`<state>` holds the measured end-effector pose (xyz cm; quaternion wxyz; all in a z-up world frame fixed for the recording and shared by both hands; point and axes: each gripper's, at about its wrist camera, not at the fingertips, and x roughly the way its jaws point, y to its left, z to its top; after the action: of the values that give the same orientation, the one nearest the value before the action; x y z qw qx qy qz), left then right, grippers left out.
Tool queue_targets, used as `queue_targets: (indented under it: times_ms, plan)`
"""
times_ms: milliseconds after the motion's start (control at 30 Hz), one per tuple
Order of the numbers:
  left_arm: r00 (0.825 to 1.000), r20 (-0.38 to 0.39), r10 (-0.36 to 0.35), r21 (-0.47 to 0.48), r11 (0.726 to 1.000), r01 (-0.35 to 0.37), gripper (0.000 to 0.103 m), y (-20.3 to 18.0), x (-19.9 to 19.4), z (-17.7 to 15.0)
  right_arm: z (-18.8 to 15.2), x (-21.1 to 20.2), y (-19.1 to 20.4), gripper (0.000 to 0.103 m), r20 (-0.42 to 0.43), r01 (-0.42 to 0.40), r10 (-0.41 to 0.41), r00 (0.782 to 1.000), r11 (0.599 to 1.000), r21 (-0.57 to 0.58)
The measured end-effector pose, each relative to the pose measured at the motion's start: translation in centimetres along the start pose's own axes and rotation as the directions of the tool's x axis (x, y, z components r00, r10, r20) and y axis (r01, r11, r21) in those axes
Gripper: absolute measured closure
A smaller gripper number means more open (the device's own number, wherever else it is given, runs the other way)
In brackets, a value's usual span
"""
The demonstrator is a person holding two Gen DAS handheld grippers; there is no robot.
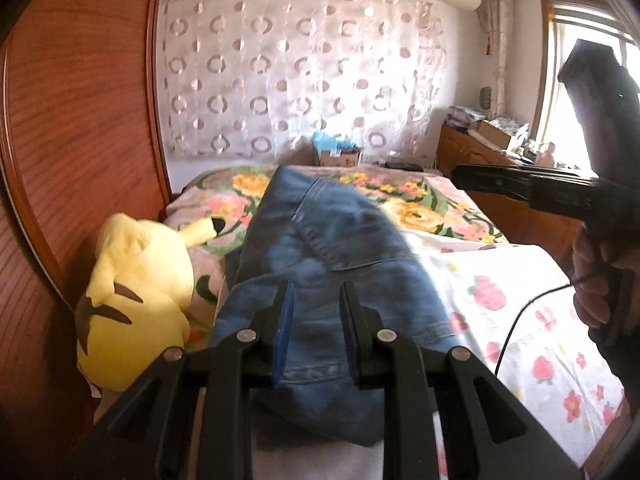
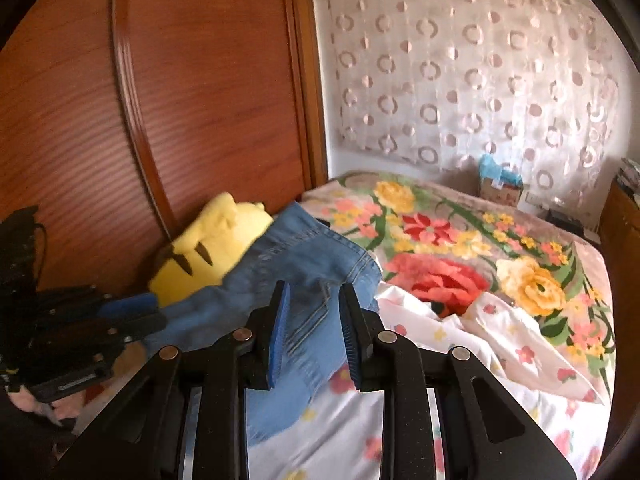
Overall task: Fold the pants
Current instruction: 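Open the right tool and withdraw both tools from the jeans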
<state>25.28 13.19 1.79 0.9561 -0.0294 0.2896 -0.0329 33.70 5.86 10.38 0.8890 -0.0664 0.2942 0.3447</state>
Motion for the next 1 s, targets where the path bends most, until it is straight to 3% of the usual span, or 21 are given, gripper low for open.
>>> queue_targets:
  times_ms: [267,567,733,867,1000]
  plan:
    - [0.998,0.068,-0.006,0.041,0.999,0.003,0.081,-4.1,-5.8,0.7,-1.1,-9.1,1.6,0.079,0.094,0.034,-0.034,0.995,0.999,-0.004]
    - [0.993,0.113,-0.029,0.096,0.995,0.018,0.081,-8.8,-11.1,0.4,-4.9,-17.4,1.9,0.077,0.146,0.097,-0.102,0.984,0.994,0.045]
    - [0.993,0.115,-0.034,0.101,0.995,0.023,0.081,-11.0,-13.1,-0.3,-7.5,-21.7,2.2,0.064,0.178,0.127,-0.141,0.974,0.988,0.083]
    - [0.992,0.120,-0.039,0.099,0.995,0.027,0.081,-12.8,-14.7,-1.2,-9.6,-24.6,2.5,0.045,0.197,0.164,-0.182,0.963,0.981,0.105]
    - [0.988,0.138,-0.069,0.119,0.991,0.053,0.080,-14.7,-16.4,-2.4,-12.2,-28.0,3.0,0.033,0.220,0.231,-0.259,0.941,0.962,0.144]
